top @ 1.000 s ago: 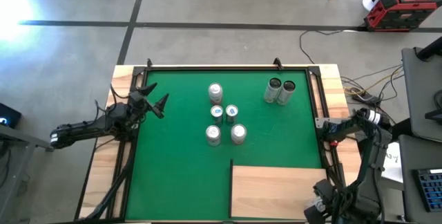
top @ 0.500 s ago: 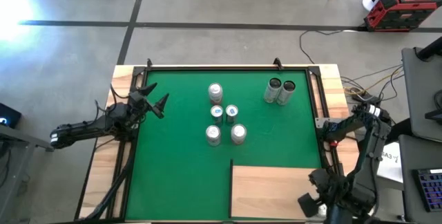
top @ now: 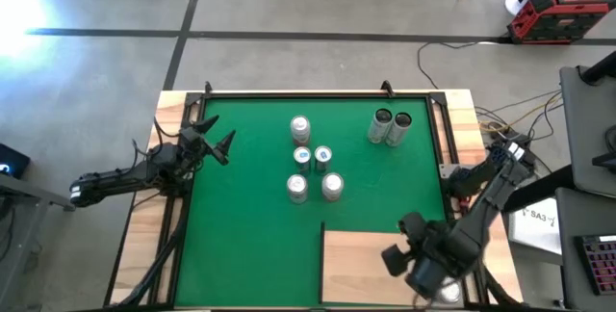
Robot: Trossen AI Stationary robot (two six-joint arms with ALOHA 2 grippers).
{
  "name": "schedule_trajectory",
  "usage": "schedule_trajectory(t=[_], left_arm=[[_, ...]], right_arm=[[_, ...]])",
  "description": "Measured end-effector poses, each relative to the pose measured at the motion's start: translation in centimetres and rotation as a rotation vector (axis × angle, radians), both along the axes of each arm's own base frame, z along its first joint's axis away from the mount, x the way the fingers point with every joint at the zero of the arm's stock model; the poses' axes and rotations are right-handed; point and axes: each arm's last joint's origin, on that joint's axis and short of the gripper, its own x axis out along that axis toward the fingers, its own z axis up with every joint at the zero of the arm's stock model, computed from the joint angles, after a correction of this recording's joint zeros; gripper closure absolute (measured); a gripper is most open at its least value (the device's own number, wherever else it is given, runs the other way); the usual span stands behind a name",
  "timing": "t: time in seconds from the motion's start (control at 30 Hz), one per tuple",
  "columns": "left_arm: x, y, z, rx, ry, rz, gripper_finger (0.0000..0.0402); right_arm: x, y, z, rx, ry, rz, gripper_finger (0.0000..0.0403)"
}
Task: Place canned beverage on shelf
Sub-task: Put the left pink-white soda can on the shelf
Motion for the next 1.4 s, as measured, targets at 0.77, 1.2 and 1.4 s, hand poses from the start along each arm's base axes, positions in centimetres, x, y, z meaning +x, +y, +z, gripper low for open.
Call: schedule_trajectory(t=[0.77,1.2,1.4], left_arm=[[0.0,0.0,0.0,0.000,0.000,0.000,0.0038],[0.0,0.0,0.0,0.000,0.002,0.000,0.0038],[0.0,0.0,0.0,-0.001,0.003,0.000,0.0038]], right_arm=[[10.4,-14.0,1.2,0.075,-0.173,-0.113,0.0055],[14.5,-15.6,0.4,0.145,-0.369,-0.166,0.0076],[16.5,-16.5,-0.5,0.179,-0.426,-0.136,0.0076]])
